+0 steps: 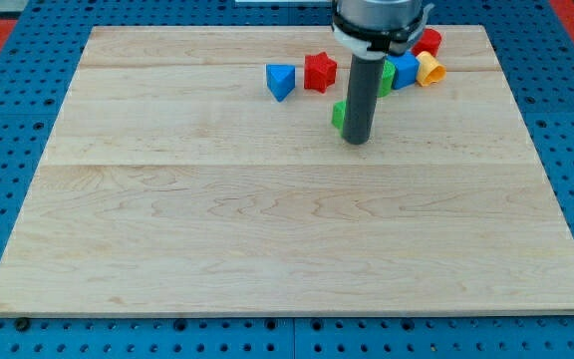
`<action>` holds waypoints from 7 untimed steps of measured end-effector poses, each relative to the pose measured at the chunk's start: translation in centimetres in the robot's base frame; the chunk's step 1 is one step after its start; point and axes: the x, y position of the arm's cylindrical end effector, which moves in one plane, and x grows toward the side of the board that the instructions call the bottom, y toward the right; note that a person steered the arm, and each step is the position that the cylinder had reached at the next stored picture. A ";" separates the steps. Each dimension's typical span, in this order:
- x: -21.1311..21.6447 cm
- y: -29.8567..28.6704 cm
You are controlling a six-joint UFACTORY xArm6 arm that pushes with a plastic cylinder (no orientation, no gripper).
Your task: Move the blue triangle into the red star
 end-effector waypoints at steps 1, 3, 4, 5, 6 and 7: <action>-3.0 0.1; -2.9 -2.9; -2.4 -10.4; -2.7 -17.3; -5.1 -22.7; -7.7 -24.7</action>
